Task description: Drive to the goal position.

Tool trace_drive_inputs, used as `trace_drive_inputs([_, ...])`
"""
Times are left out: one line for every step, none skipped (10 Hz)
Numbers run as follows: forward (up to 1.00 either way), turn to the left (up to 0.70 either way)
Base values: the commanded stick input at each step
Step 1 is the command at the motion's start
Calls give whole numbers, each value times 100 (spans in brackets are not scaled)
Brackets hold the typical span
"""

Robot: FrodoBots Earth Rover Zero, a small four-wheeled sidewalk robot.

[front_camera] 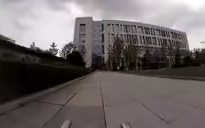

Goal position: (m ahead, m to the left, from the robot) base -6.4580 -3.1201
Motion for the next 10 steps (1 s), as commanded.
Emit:
trace_drive_inputs([100, 0])
trace_drive_inputs([100, -3])
trace_drive_inputs([100, -1])
trace_drive_inputs([100, 0])
trace_drive_inputs([100, 0])
trace_drive_inputs([100, 0])
trace_drive_inputs([100, 0])
trace_drive_inputs([100, 0])
trace_drive_inputs([100, 0])
trace_drive_inputs([100, 0])
